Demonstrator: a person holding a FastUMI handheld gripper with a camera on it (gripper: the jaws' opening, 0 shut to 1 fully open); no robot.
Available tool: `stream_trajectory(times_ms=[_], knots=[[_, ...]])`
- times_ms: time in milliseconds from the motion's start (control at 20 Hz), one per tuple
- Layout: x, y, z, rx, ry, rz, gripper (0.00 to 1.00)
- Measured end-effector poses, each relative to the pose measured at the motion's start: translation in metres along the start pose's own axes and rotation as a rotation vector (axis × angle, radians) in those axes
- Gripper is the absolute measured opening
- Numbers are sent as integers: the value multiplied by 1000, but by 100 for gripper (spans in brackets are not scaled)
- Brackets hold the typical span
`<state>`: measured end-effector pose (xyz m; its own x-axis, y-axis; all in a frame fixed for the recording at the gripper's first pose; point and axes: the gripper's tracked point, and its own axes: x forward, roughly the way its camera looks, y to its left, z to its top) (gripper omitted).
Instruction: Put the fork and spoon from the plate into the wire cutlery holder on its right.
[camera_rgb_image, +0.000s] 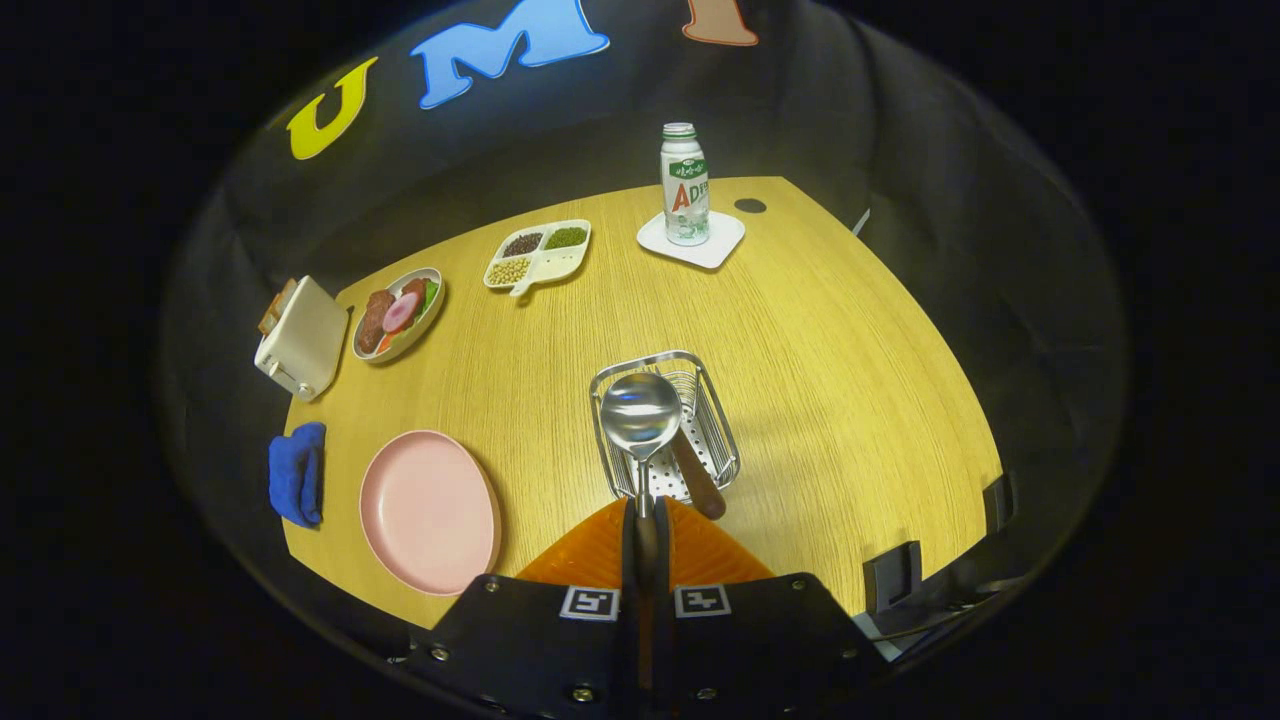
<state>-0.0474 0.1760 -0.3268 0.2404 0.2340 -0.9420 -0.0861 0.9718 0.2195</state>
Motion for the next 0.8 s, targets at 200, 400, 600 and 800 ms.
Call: stream_trajectory(times_ms=[200, 400, 600, 800], knots=[[2, -2, -1, -19, 27, -9, 6], [2, 0, 5, -44, 6, -20, 9], [-4, 0, 23, -23, -48, -27, 14], [-10, -3, 38, -34, -113, -31, 58]])
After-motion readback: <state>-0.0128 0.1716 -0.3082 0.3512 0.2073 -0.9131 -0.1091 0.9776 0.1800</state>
